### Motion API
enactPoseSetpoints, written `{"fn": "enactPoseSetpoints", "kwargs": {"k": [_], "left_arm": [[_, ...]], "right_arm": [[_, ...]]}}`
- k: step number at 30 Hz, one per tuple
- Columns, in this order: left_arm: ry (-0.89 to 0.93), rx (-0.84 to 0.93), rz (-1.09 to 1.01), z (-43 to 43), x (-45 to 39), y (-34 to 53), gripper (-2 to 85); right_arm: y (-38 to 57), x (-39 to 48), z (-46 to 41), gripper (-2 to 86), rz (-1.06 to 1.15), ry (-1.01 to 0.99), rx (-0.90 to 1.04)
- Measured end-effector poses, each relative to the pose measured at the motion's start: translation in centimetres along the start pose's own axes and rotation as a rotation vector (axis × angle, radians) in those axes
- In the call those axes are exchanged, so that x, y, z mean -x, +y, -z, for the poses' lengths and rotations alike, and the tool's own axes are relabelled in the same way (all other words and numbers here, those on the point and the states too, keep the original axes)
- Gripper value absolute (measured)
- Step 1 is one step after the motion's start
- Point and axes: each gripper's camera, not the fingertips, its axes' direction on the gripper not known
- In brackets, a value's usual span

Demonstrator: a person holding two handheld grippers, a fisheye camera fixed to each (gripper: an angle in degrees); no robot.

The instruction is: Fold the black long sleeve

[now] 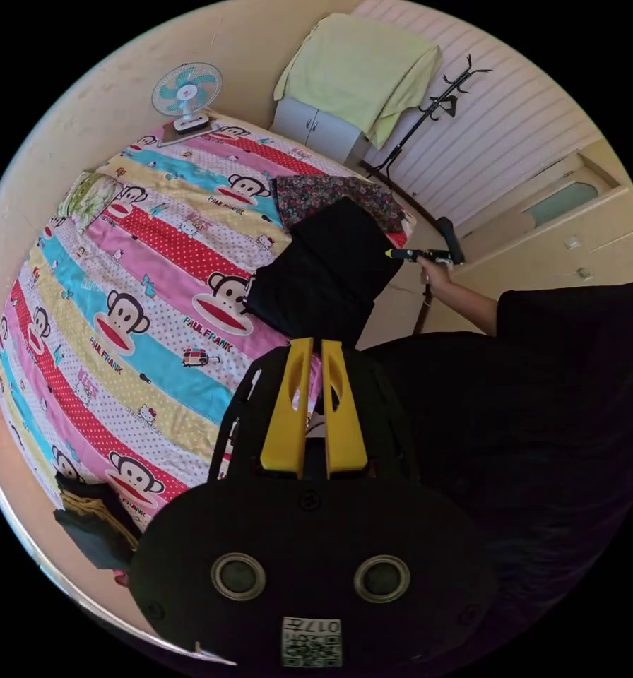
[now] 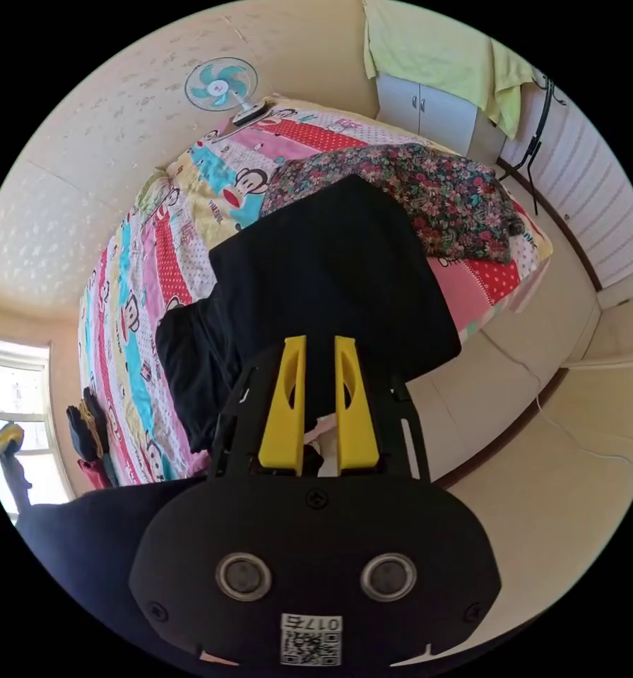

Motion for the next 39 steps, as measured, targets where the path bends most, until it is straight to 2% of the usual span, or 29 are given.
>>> {"fn": "enactPoseSetpoints", "kwargs": {"k": [4, 7, 10, 14, 16, 18, 19, 20, 21, 23, 24, 26, 28, 29, 31, 34, 36, 39], "left_arm": [[0.067, 0.036, 0.091, -4.1, 0.7, 0.2, 3.0], [0.079, 0.042, 0.163, -6.3, 1.8, 0.2, 3.1], [0.1, 0.017, 0.212, -7.4, 3.1, -0.7, 3.1], [0.152, -0.012, 0.26, -8.8, 5.6, -2.9, 3.1], [0.199, -0.03, 0.282, -9.4, 6.8, -4.1, 3.2], [0.304, -0.066, 0.315, -10.0, 8.7, -5.5, 3.3], [0.337, -0.076, 0.326, -10.2, 9.3, -5.8, 3.4], [0.408, -0.098, 0.343, -10.4, 10.4, -6.3, 3.5], [0.486, -0.122, 0.354, -10.6, 11.6, -6.7, 3.5], [0.584, -0.13, 0.325, -10.7, 12.9, -7.5, 3.6], [0.604, -0.118, 0.291, -10.4, 13.4, -8.1, 3.7], [0.576, -0.092, 0.257, -9.7, 13.8, -8.7, 4.5], [0.547, -0.095, 0.264, -8.8, 14.6, -8.9, 7.5], [0.553, -0.117, 0.291, -8.2, 15.7, -8.7, 10.4], [0.615, -0.176, 0.33, -7.1, 17.9, -8.0, 13.3], [0.771, -0.324, 0.397, -4.9, 22.3, -5.8, 15.0], [0.892, -0.441, 0.49, -3.5, 26.3, -3.2, 16.1], [1.015, -0.458, 0.579, -3.1, 29.9, -0.7, 16.8]], "right_arm": [[-2.7, -3.8, -9.0, 9.3, -0.077, -0.031, 0.18], [-1.9, -5.5, -10.3, 9.8, -0.093, -0.015, 0.075], [-2.2, -6.9, -9.8, 10.4, -0.181, -0.048, 0.059], [-2.0, -5.0, -9.4, 10.1, -0.024, -0.204, 0.043], [-1.4, -2.1, -10.6, 9.6, 0.142, -0.294, 0.068], [-1.3, 0.1, -13.8, 9.6, 0.267, -0.233, 0.204], [-1.2, 0.8, -17.4, 8.9, 0.308, -0.113, 0.355], [-1.0, 0.9, -19.3, 8.5, 0.331, -0.05, 0.422], [-0.7, 0.8, -20.7, 7.4, 0.364, 0.002, 0.416], [-2.2, -0.1, -21.1, 5.3, 0.297, -0.008, 0.462], [-3.6, -0.7, -20.6, 4.2, 0.272, -0.067, 0.506], [-4.7, -0.8, -17.4, 3.6, 0.368, -0.286, 0.409], [-5.6, -1.3, -12.0, 3.1, 0.466, -0.656, 0.265], [-5.7, -1.3, -10.8, 3.0, 0.492, -0.724, 0.242], [-5.7, -0.5, -5.6, 2.6, 0.645, -0.989, 0.133], [-4.5, 2.9, -0.5, 2.4, 0.878, -1.222, 0.049], [-3.1, 5.7, 1.7, 2.3, 1.025, -1.38, 0.051], [0.5, 10.5, 4.3, 2.3, 1.244, -1.626, 0.105]]}}
